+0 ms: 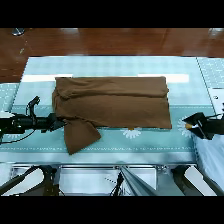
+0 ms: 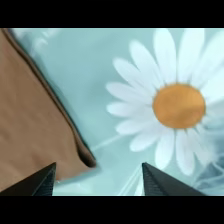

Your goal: Fold the shirts.

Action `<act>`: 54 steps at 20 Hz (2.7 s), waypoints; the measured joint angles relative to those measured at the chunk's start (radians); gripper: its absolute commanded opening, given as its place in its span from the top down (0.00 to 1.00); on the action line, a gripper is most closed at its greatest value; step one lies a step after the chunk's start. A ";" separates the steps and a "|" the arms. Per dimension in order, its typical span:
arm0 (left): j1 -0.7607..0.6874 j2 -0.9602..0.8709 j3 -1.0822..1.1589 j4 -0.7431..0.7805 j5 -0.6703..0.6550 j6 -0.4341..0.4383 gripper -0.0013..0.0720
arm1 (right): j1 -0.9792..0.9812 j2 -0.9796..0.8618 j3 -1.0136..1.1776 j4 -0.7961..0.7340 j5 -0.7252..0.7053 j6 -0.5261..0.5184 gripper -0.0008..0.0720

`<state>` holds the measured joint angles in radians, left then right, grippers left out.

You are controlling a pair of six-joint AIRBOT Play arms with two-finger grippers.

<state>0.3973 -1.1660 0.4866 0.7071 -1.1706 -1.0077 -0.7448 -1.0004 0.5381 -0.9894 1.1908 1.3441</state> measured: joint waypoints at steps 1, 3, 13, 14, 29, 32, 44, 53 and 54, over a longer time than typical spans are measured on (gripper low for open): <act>0.002 0.000 0.001 0.002 -0.005 0.002 0.95 | 0.002 -0.001 -0.022 -0.002 0.006 0.003 0.14; 0.003 0.000 0.002 0.003 -0.005 0.003 0.96 | 0.026 -0.011 -0.052 -0.002 0.006 0.007 0.14; 0.005 0.000 0.003 0.003 -0.006 0.005 0.95 | 0.242 -0.193 -0.015 0.150 -0.079 -0.013 0.22; 0.005 0.000 0.003 0.003 -0.005 0.005 0.96 | 0.266 -0.212 -0.001 0.156 -0.103 -0.014 0.42; -0.056 -0.126 0.434 -0.013 -0.028 -0.080 0.96 | 0.440 -0.364 0.513 0.124 -0.043 0.003 0.95; -0.104 -0.274 0.613 -0.014 -0.013 -0.134 0.96 | 0.448 -0.438 0.606 0.167 -0.071 0.011 0.95; -0.167 -0.730 1.165 -0.012 -0.021 -0.282 0.91 | 0.453 -0.740 0.871 0.315 -0.157 0.013 0.86; -0.106 -0.755 1.228 0.127 -0.134 -0.311 0.02 | 0.375 -0.760 0.912 0.342 -0.160 -0.017 0.14; -0.080 -0.737 1.225 0.157 -0.165 -0.318 0.02 | 0.352 -0.756 0.913 0.326 -0.137 -0.020 0.14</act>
<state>0.3168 -1.9034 1.7111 0.8639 -1.3354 -1.3258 -0.3923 -1.7565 1.4509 -0.6636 1.0542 1.3243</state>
